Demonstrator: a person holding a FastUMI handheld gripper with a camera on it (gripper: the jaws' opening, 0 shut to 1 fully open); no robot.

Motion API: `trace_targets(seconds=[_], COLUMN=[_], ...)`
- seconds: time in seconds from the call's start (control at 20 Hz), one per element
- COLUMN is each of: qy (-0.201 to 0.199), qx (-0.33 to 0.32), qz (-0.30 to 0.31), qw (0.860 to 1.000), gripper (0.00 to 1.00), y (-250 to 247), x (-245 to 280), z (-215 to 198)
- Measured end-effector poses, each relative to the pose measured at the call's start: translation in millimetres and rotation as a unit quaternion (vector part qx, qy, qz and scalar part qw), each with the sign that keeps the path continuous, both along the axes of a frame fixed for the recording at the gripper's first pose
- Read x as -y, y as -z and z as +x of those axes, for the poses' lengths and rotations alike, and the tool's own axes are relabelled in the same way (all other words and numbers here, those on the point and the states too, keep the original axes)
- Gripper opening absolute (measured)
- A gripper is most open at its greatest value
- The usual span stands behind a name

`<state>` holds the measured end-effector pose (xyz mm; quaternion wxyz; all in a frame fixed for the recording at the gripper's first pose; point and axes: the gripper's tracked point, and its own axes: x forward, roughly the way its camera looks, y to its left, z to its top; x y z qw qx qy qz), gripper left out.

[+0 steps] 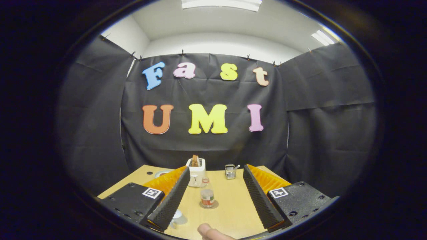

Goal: Take the bottle from table, then pour the juice into the cup, finally place the bottle on the coaster

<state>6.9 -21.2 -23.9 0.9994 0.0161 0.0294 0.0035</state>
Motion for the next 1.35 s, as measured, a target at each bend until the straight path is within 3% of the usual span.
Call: trace_targets(seconds=[0.35,0.5,1.35], qy=[-0.017,-0.004,-0.018], qx=[0.02,0.045,0.038], qz=[0.001,-0.028,-0.032], qw=[1.0,0.999,0.999], gripper=[1.0,1.0,1.0], y=[-35.5,-50.7,-38.9], x=[-12.8,-10.5,-12.0], z=[-39.8,-50.0,-70.7])
